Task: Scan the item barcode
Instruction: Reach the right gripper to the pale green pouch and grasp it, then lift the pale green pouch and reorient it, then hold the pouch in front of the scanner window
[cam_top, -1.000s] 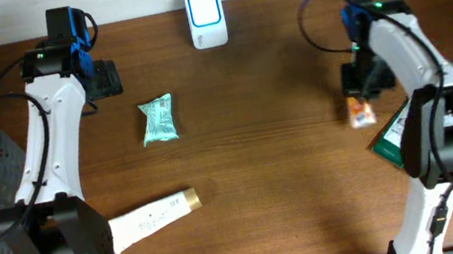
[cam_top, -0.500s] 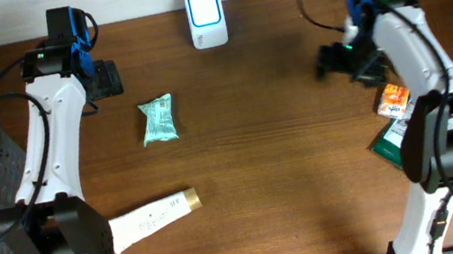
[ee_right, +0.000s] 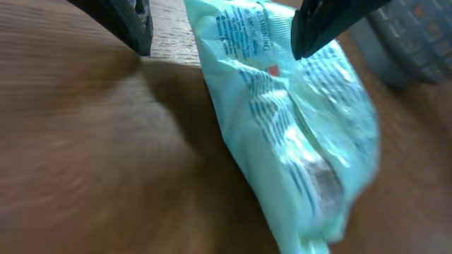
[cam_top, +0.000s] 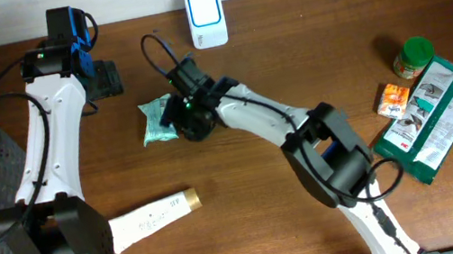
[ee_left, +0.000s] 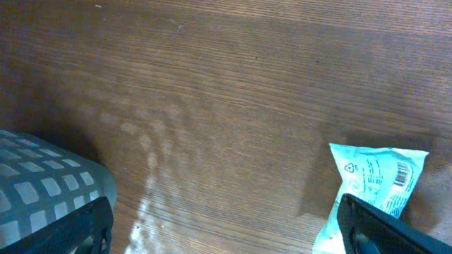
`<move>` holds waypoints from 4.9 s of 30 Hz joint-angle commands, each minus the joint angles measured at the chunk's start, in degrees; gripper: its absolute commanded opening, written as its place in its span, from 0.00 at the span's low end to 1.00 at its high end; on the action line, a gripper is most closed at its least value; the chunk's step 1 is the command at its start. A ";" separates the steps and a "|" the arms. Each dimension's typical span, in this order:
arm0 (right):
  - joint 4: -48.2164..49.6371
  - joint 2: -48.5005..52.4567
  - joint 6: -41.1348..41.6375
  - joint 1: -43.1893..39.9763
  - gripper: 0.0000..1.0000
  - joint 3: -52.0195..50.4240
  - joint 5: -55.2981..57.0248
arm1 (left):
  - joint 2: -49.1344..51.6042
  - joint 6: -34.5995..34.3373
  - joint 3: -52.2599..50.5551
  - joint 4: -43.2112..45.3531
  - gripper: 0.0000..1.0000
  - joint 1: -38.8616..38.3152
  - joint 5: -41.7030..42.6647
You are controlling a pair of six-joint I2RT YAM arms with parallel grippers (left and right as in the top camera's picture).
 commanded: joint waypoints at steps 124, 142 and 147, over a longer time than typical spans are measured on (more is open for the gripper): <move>-43.41 -38.10 -67.67 -29.53 0.04 13.55 -17.88 | -0.94 0.11 0.59 -0.04 0.99 0.15 -0.39; 44.02 3.50 -122.40 -14.36 0.04 13.18 39.60 | -0.94 0.11 0.59 -0.04 0.99 0.15 -0.39; 46.49 6.29 -124.96 -14.01 0.04 13.18 39.39 | -0.94 0.11 0.59 -0.04 0.99 0.15 -0.39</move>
